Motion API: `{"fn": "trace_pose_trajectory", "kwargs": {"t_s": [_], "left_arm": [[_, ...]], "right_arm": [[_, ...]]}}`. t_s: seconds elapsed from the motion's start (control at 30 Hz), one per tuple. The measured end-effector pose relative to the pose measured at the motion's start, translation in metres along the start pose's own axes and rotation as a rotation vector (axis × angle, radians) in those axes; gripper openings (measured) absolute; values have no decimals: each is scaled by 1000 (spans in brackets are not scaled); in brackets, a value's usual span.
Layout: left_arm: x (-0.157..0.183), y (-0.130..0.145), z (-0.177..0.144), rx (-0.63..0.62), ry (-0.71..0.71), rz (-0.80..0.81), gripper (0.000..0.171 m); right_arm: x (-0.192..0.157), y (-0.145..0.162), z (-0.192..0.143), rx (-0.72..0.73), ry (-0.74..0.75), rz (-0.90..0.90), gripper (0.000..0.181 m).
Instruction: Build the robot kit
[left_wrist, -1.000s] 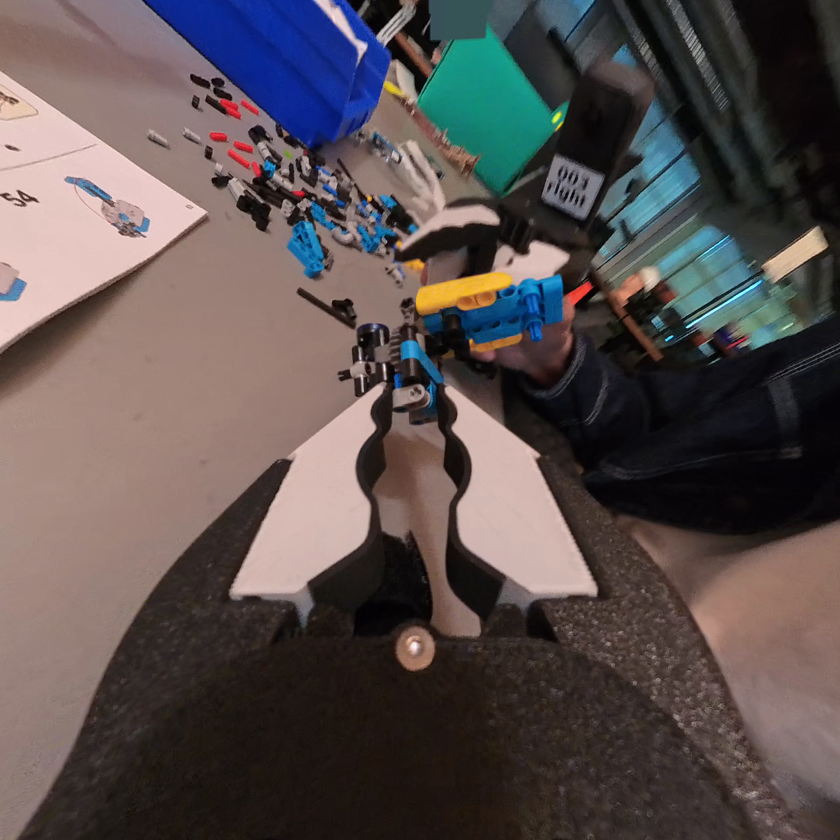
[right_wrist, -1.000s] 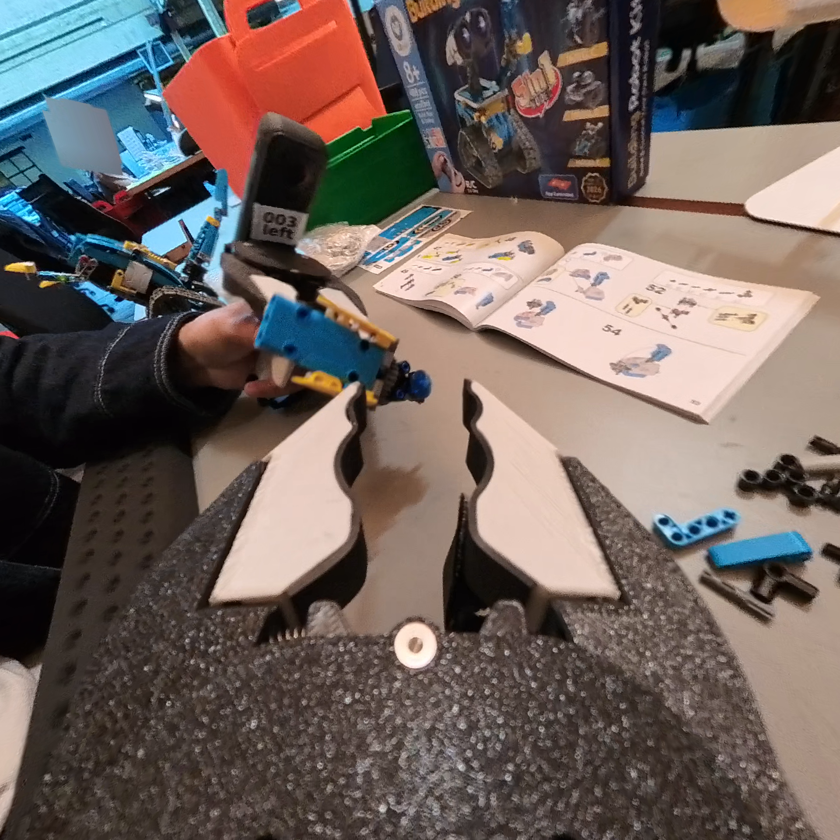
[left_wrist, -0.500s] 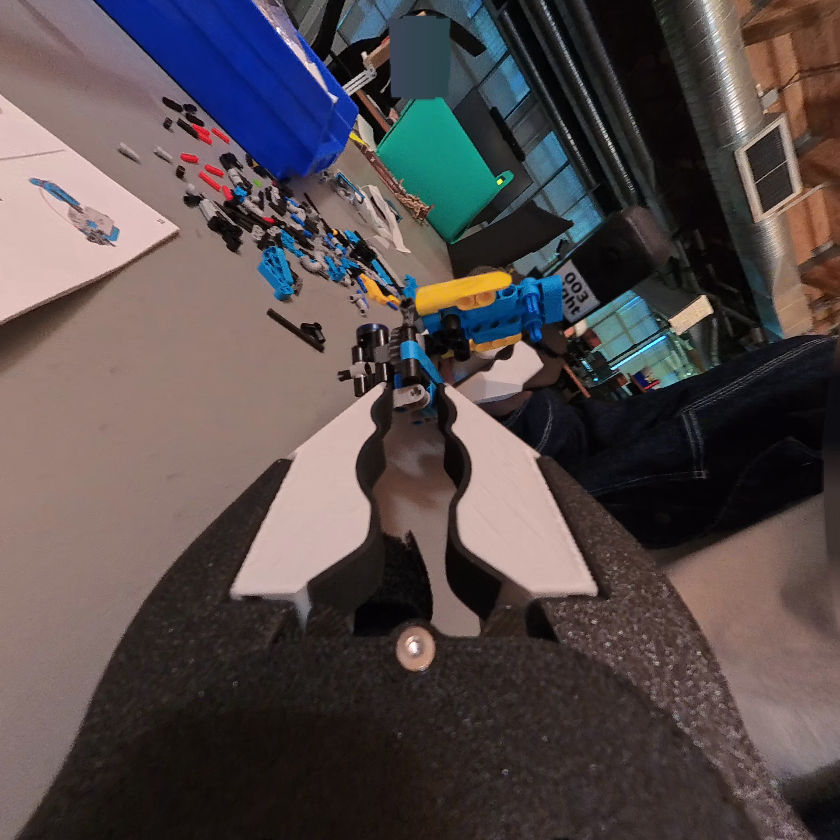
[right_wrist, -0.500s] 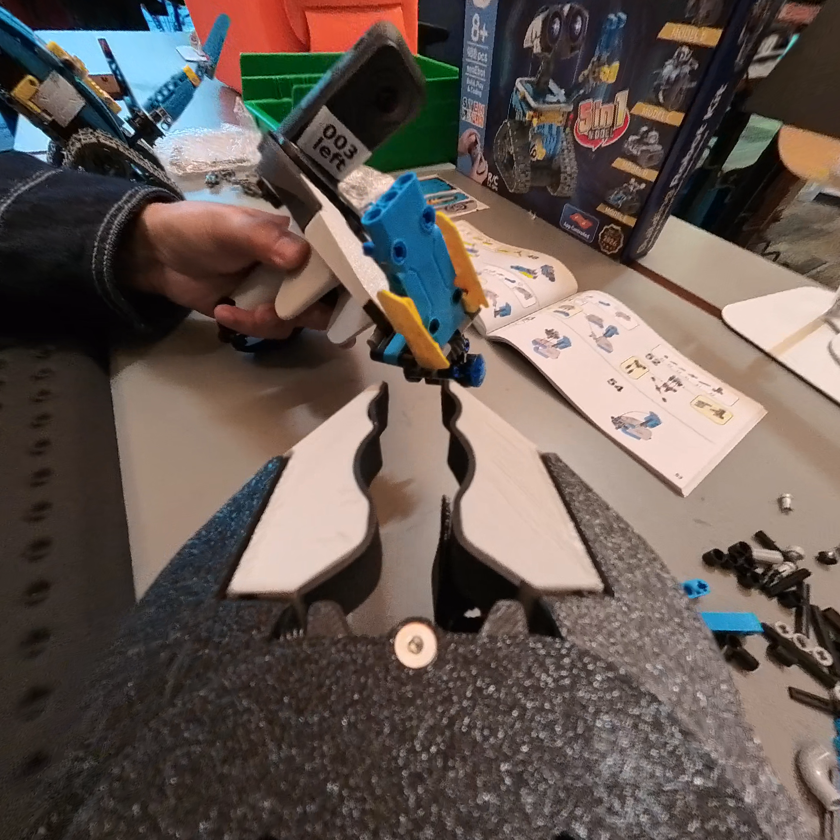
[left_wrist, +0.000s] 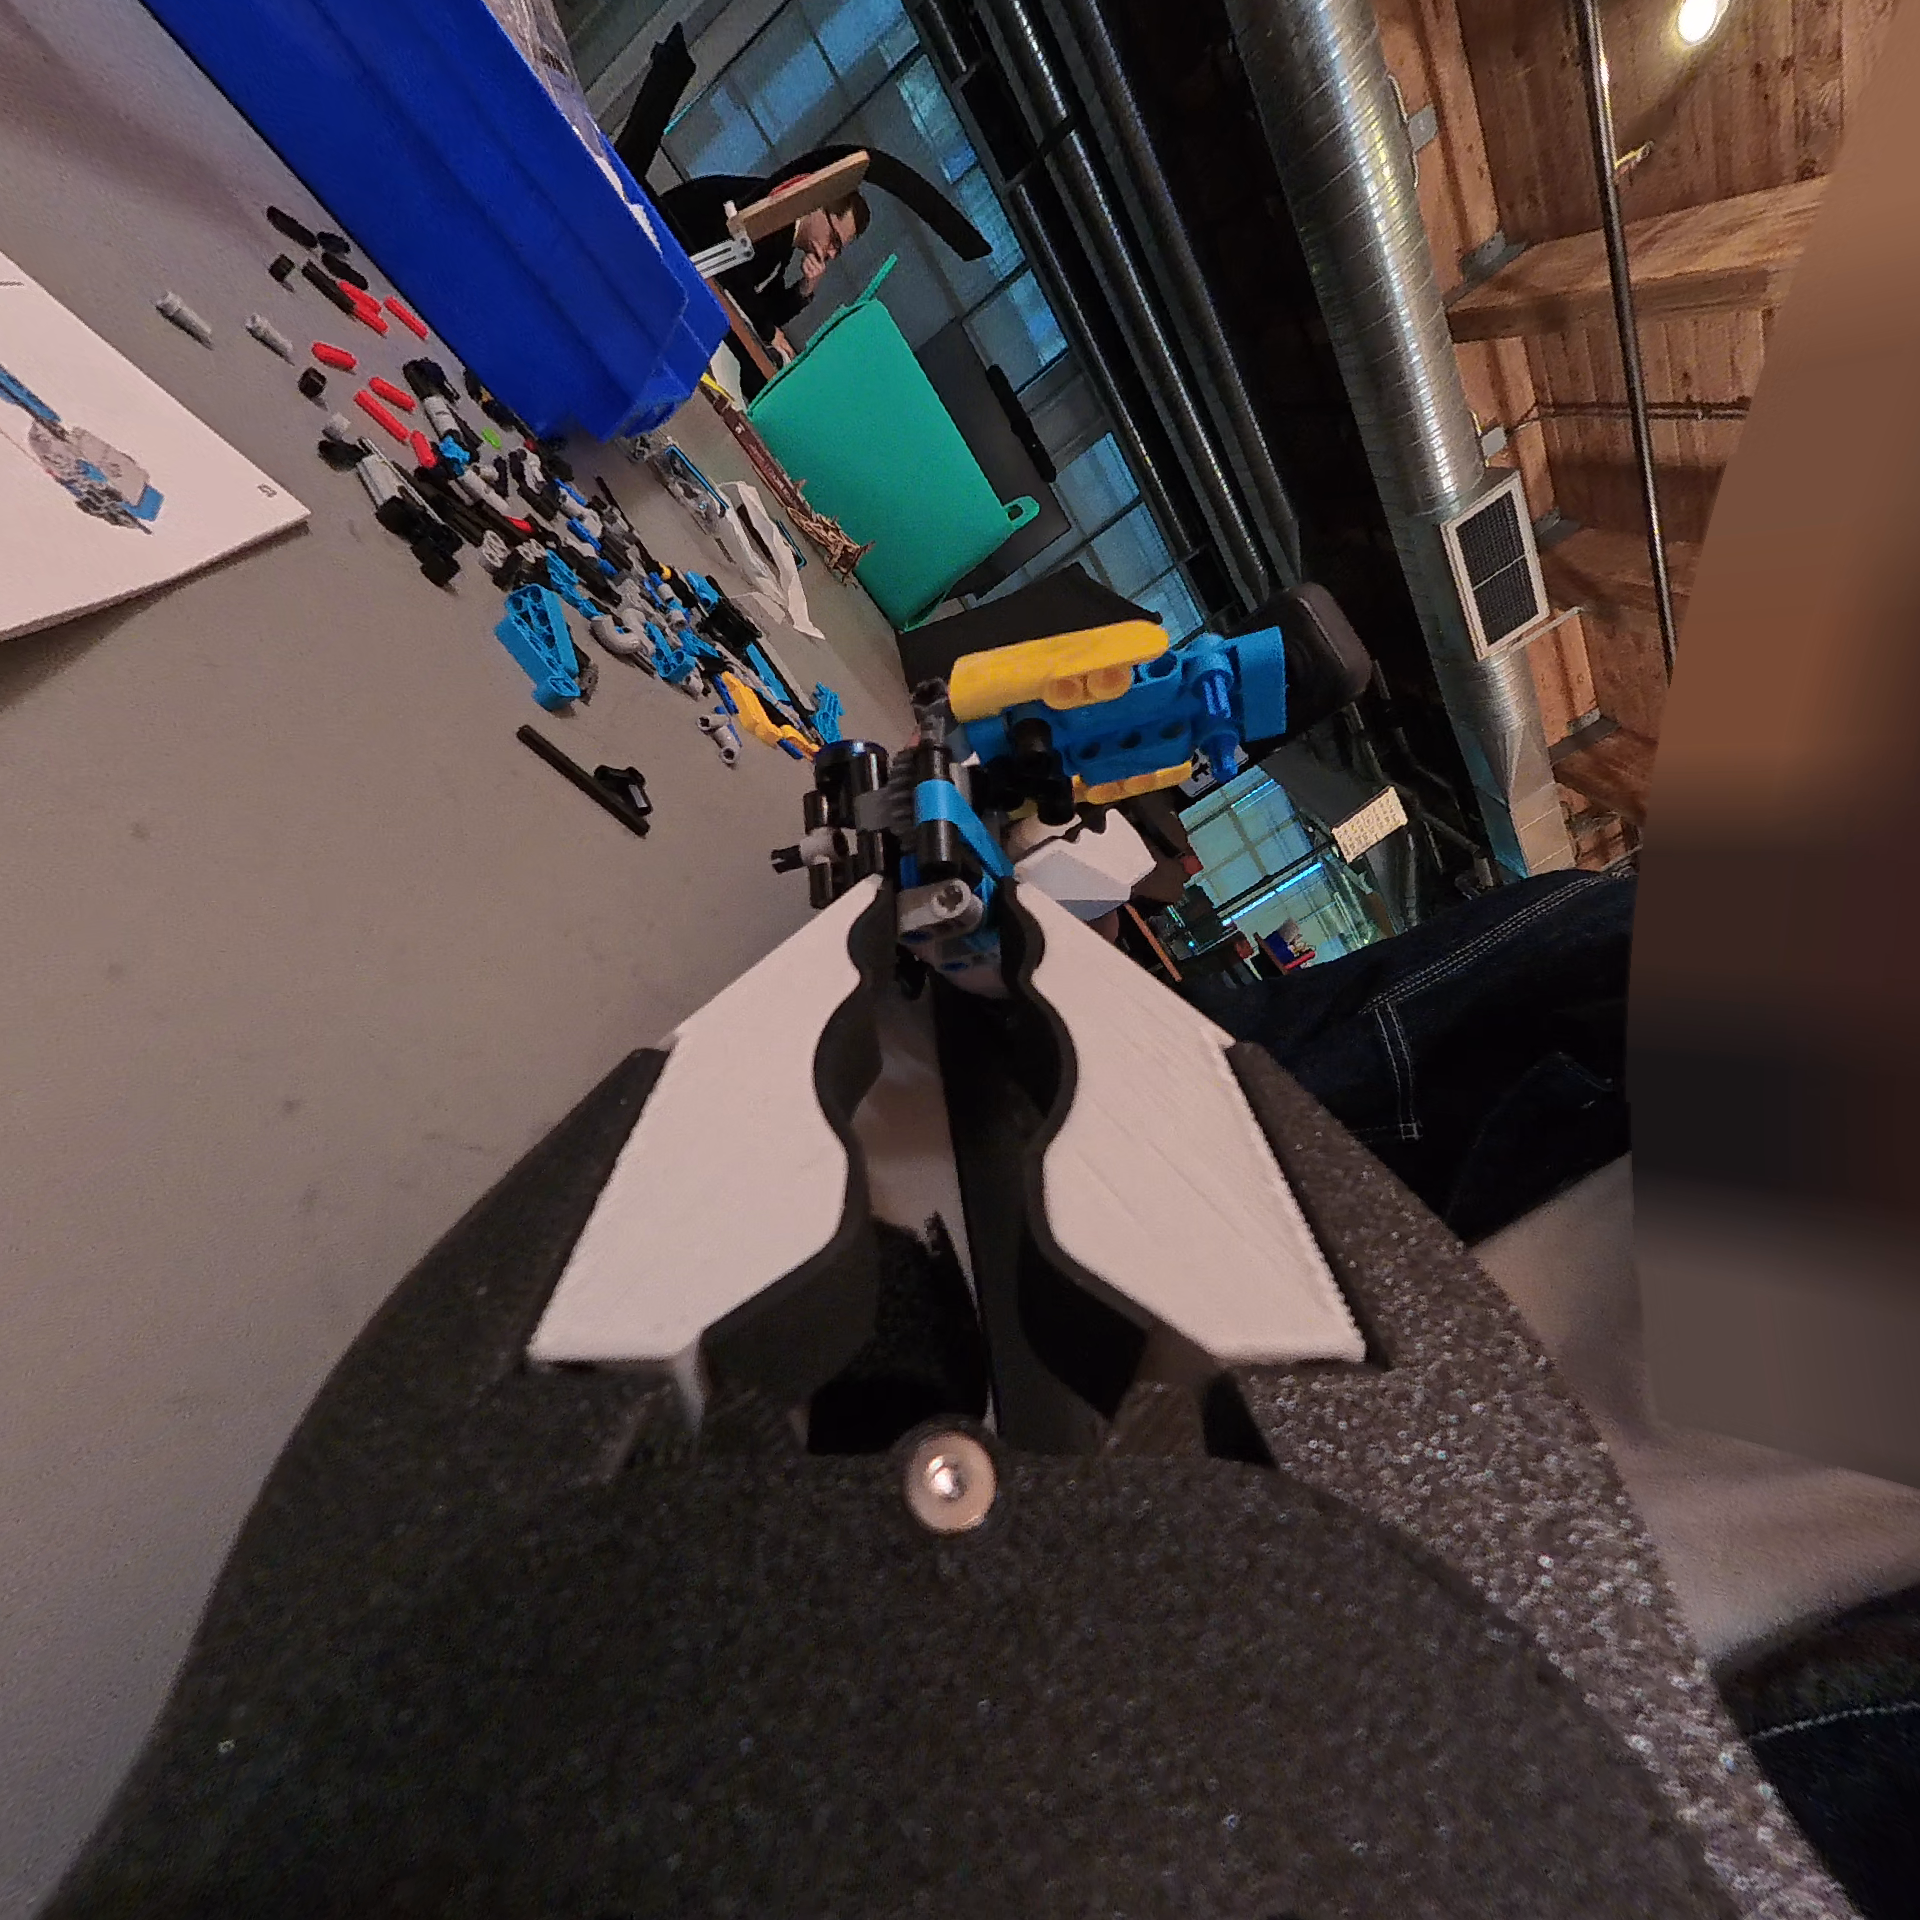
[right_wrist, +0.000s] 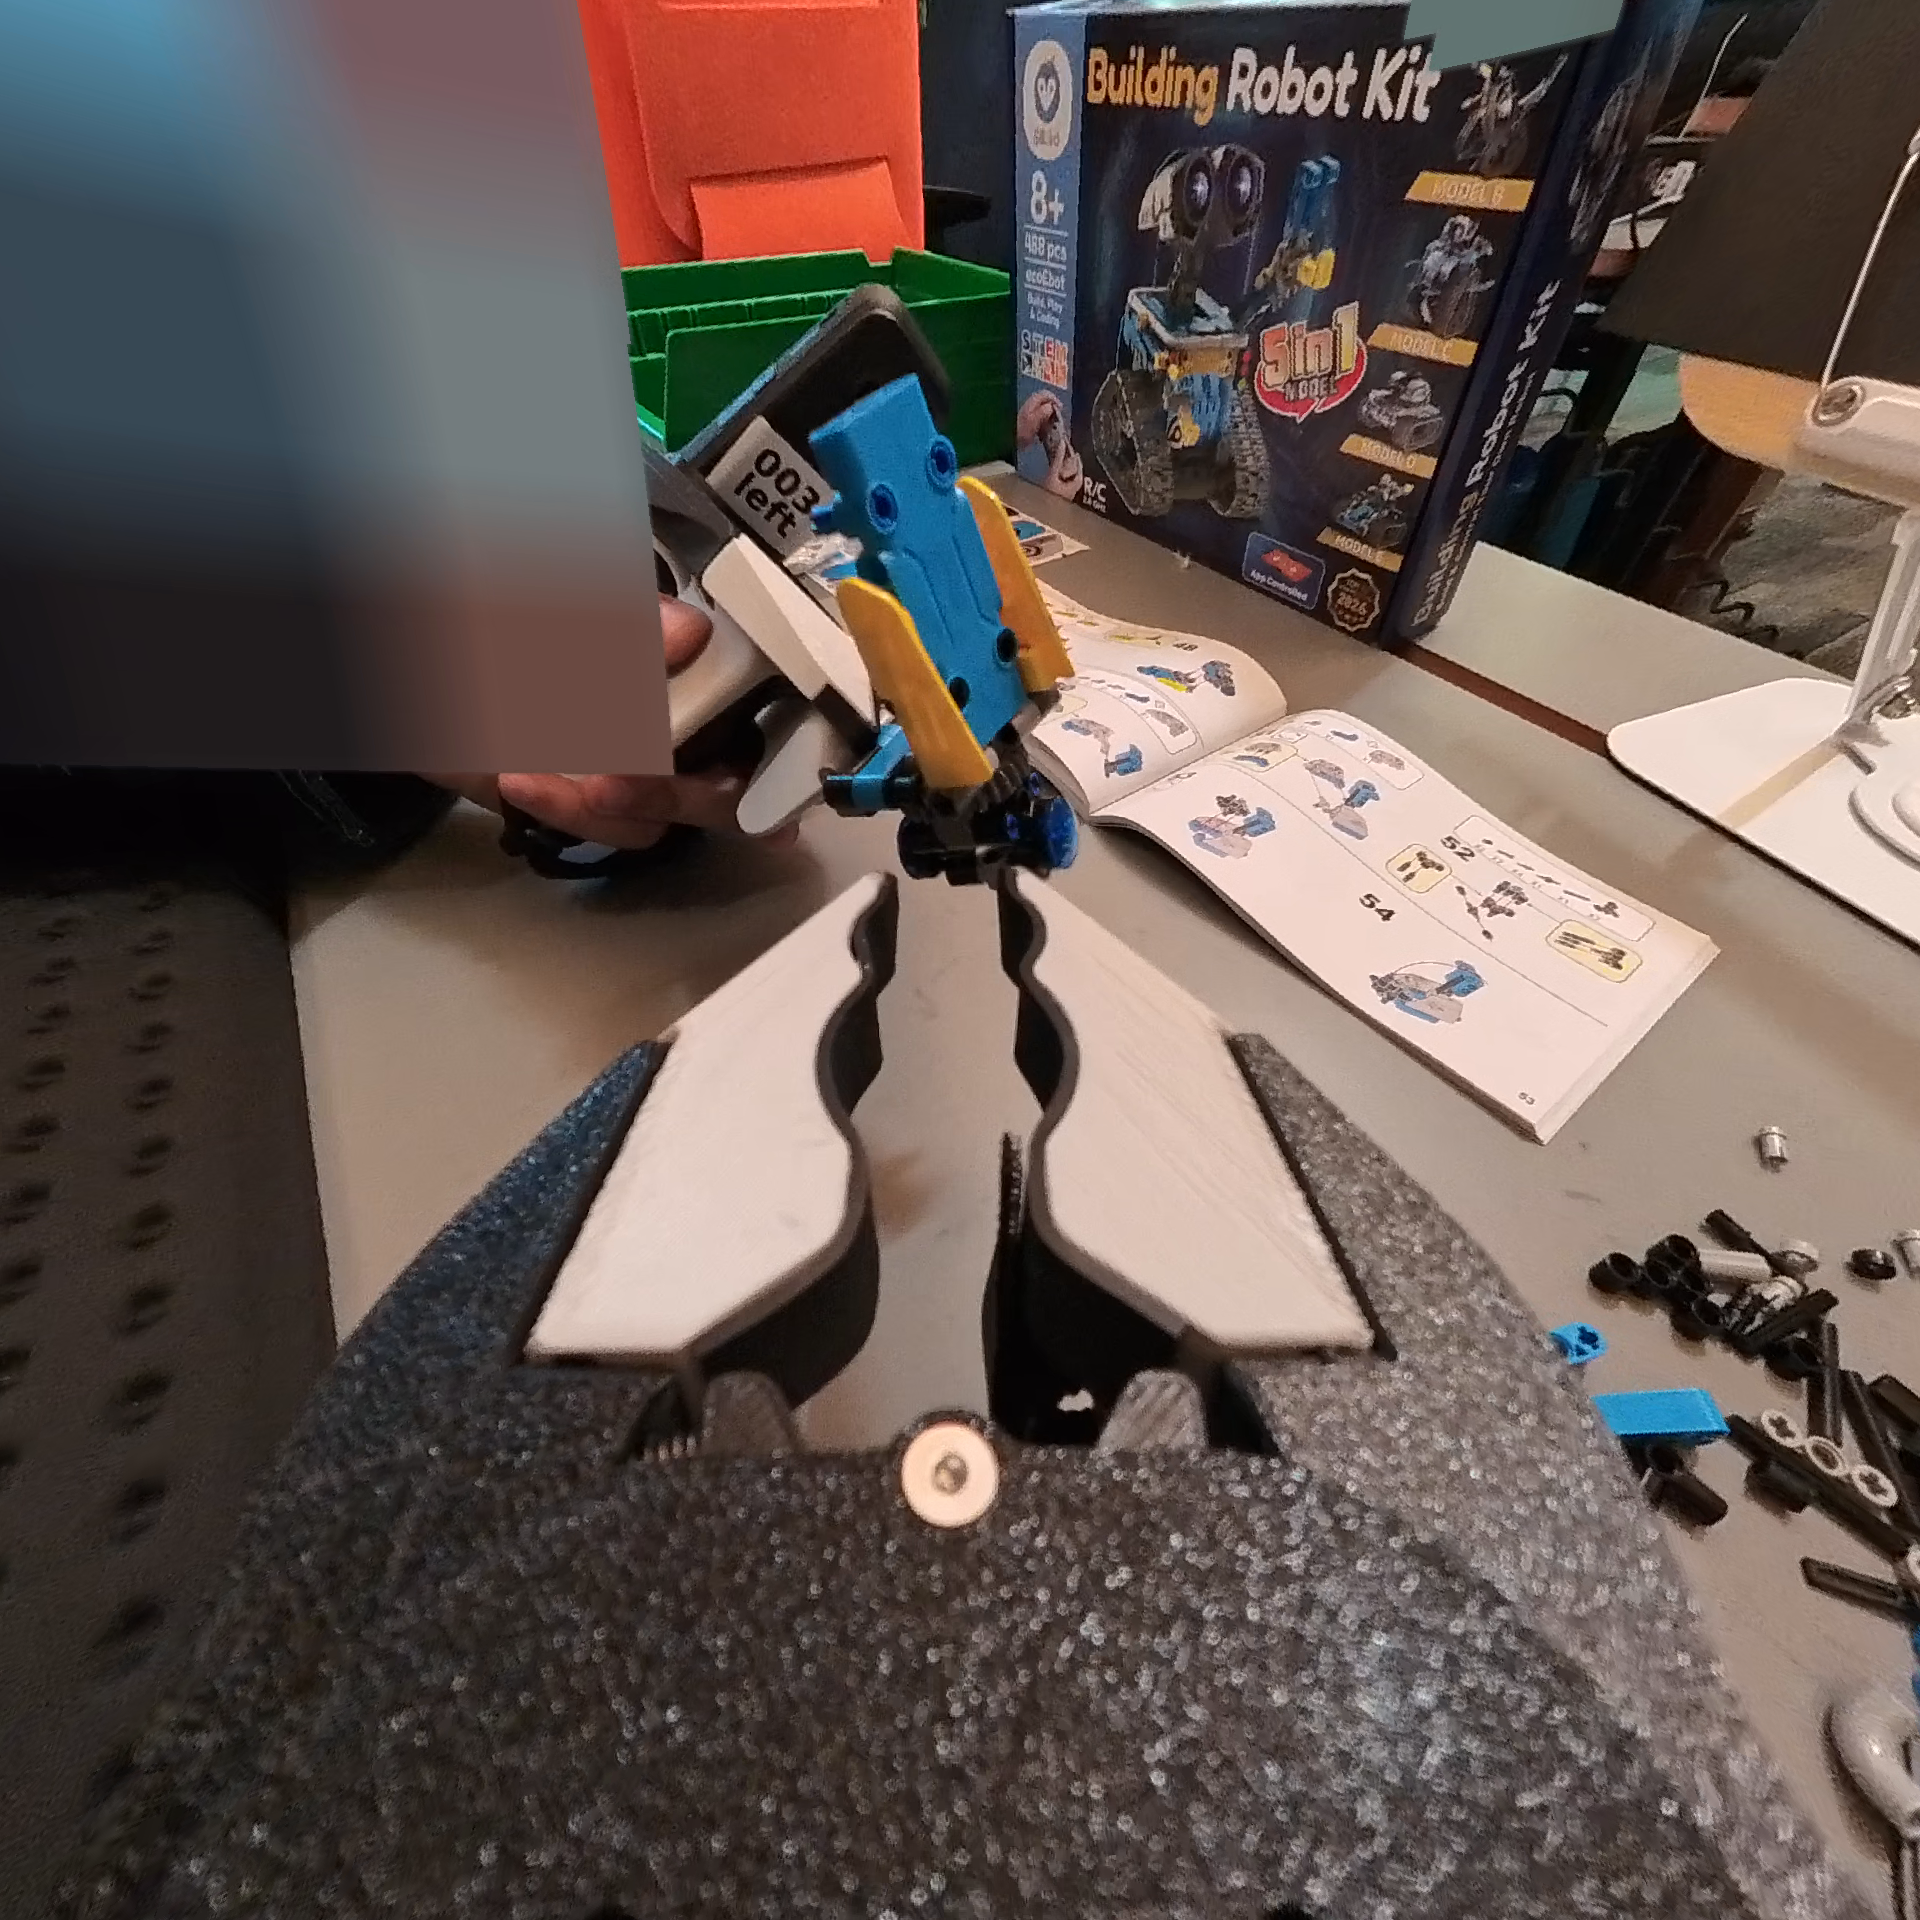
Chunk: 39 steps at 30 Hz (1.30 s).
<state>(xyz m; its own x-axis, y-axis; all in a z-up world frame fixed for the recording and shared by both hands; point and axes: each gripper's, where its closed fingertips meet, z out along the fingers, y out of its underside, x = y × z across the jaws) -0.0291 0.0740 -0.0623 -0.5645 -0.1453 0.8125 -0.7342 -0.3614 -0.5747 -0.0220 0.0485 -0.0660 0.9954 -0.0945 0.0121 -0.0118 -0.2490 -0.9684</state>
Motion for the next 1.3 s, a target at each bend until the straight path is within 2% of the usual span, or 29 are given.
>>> {"fn": "trace_pose_trajectory", "kwargs": {"t_s": [0.17,0.3,0.53,0.6,0.7,0.8,0.93,1.07,1.2,1.3], "left_arm": [[4,-1,-1,13,52,-50,18],[19,-6,-2,41,181,-136,18],[20,-3,1,23,167,-108,18],[12,1,2,-6,76,-31,18],[-8,9,2,-90,-165,209,19],[-24,9,-4,-167,-397,469,19],[-43,16,-10,-311,-627,758,19],[-57,34,-6,-435,-703,908,19],[-65,48,-2,-516,-716,984,19],[-67,52,0,-540,-710,1026,19]], "right_arm": [[-1,-3,-1,13,-8,7,18],[-2,-8,-4,44,-19,14,17],[-1,-10,-6,57,-21,32,16],[6,-12,-9,71,6,37,15],[29,-7,-17,72,62,127,18],[34,0,-16,64,-12,322,26],[30,7,-5,39,-69,442,33],[28,34,15,-116,-75,495,32],[19,44,20,-161,-139,579,21],[15,53,21,-202,-172,639,22]]}}
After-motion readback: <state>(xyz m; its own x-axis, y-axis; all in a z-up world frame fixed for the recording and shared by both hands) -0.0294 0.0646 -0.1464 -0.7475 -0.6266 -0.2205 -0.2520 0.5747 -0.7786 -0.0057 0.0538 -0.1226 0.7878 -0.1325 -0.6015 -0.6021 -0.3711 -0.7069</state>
